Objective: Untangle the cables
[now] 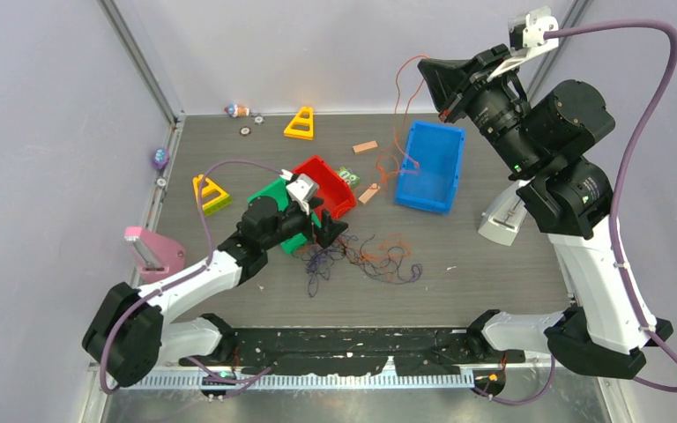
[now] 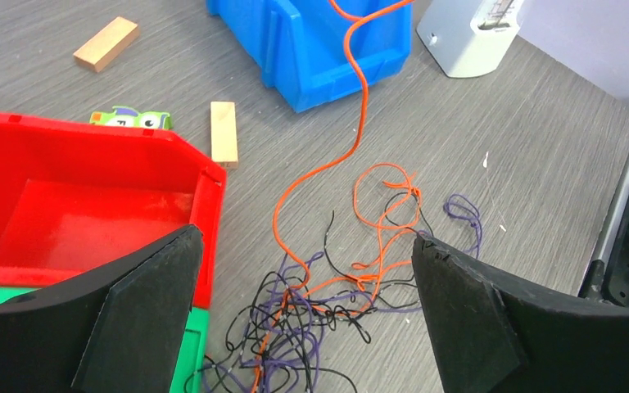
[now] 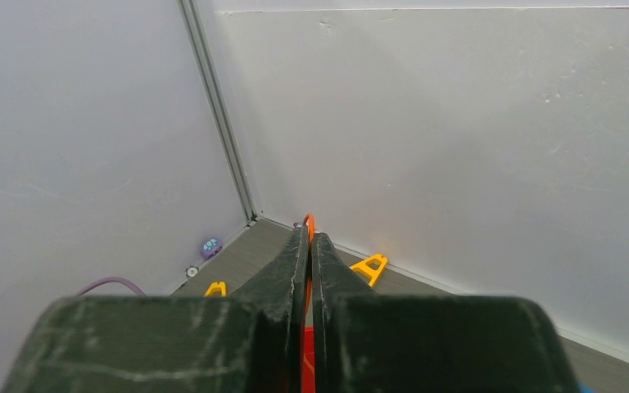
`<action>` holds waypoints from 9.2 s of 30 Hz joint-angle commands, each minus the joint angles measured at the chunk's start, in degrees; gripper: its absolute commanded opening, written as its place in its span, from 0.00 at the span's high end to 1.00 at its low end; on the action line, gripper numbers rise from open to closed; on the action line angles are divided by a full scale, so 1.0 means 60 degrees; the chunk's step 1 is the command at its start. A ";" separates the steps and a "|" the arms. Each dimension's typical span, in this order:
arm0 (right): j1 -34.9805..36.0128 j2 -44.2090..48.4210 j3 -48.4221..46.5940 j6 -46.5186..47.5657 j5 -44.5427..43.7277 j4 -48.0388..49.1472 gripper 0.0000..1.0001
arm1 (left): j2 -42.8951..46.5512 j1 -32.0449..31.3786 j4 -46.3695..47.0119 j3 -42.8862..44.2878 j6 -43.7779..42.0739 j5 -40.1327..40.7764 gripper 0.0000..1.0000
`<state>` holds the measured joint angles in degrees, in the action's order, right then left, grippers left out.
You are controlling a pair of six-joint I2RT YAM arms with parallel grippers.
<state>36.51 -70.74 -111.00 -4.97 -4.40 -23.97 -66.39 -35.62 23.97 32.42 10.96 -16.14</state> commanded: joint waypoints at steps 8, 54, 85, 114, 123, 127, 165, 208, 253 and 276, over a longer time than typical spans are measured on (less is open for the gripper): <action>-0.0065 0.0151 -0.0302 -0.0226 0.0253 0.0437 0.95 | -0.1815 -0.0273 0.1809 0.1497 -0.0563 -0.0827 0.05; -0.0228 0.1831 0.2391 0.1575 -0.5764 0.0716 0.95 | 0.8240 0.1644 -0.4054 -0.3811 0.3253 0.6820 1.00; -0.2755 -0.0902 0.0214 0.0194 -0.2743 -0.0414 0.95 | 0.3726 -0.0565 -0.2952 -0.0649 0.0678 0.2160 1.00; -0.3722 -0.1995 0.2638 -0.0592 -0.2300 0.0446 0.95 | 0.1513 -0.0799 -0.2449 -0.0025 0.0556 0.0490 1.00; -0.3865 -0.2583 0.3375 -0.0837 -0.2161 0.0450 0.95 | 0.1464 -0.0803 -0.2462 0.0029 0.0534 0.0537 1.00; -0.3918 -0.2934 0.3571 -0.0854 -0.2092 0.0397 0.95 | 0.1448 -0.0810 -0.2557 0.0050 0.0541 0.0609 1.00; -0.2796 -0.0682 0.7991 -0.1200 0.1829 0.1478 0.01 | 0.2073 -0.0804 -0.3760 0.0878 0.0341 0.0176 1.00; 0.2382 -0.2907 1.2611 -0.2182 0.3193 1.3419 0.26 | 0.0705 -0.0247 -0.7155 0.7805 0.1919 -0.2279 1.00; 0.2380 0.0360 1.0152 0.0176 0.2880 0.7236 0.05 | 0.1236 0.2450 -0.5661 0.7679 0.3446 -0.3415 1.00; 0.2383 0.0099 0.7436 0.1602 0.4690 0.4710 0.00 | 0.1156 0.2385 -0.5694 0.7263 0.3342 -0.3424 1.00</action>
<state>50.63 -68.77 -63.46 4.21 20.91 1.96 -59.86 -20.99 -12.49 76.31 31.07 -35.64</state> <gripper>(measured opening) 0.995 0.005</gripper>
